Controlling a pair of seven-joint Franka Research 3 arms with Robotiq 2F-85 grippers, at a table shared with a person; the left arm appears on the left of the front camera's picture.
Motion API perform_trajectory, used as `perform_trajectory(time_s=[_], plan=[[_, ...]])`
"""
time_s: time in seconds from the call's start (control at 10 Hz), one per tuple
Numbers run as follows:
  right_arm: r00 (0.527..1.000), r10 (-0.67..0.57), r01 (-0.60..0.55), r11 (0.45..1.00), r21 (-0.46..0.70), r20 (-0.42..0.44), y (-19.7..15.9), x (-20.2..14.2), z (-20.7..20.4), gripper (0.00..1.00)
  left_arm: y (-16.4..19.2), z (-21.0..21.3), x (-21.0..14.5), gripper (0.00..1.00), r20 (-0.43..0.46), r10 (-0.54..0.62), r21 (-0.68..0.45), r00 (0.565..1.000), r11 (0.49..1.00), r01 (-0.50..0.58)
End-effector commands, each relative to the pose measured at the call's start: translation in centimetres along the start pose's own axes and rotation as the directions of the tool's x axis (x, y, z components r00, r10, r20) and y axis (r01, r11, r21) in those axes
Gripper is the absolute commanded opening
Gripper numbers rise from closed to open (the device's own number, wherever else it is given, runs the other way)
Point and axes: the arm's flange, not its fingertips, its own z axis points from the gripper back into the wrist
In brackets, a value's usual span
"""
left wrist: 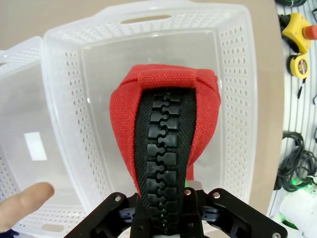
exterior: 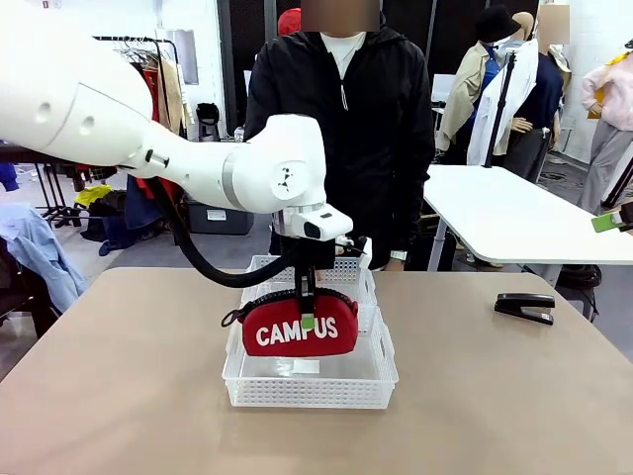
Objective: Distribute items into two baskets.
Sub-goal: Place the picked Pencil pouch into the Organizing basket as instructed by the person.
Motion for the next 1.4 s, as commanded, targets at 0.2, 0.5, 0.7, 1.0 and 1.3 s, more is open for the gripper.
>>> perform_trajectory(time_s=[0.2, 0.5, 0.7, 1.0, 1.3], plan=[[1.000, 0.002, -0.002, 1.000, 0.013, 0.011, 0.0, 0.1, 0.0, 1.00, 1.2, -1.2, 0.1, 0.00, 0.005, -0.031, -0.002, 0.999, 1.000, 0.031], [1.000, 0.002, -0.002, 1.000, 0.013, 0.011, 0.0, 0.1, 0.0, 1.00, 1.2, -3.4, 0.0, 0.00, 0.008, -0.057, -0.071, 0.998, 0.996, 0.057], [1.000, 0.002, -0.002, 1.000, 0.013, 0.011, 0.0, 0.1, 0.0, 1.00, 0.9, -4.6, -0.1, 0.00, 0.007, -0.051, -0.097, 0.999, 0.994, 0.052], [1.000, 0.002, -0.002, 1.000, 0.013, 0.011, 0.0, 0.1, 0.0, 1.00, 0.1, -4.7, -0.1, 0.22, -0.001, -0.054, -0.087, 0.999, 0.995, 0.054], [1.000, 0.002, -0.002, 1.000, 0.013, 0.011, 0.0, 0.1, 0.0, 1.00, 0.1, -4.5, -0.2, 0.79, -0.004, -0.054, -0.083, 0.999, 0.995, 0.053]])
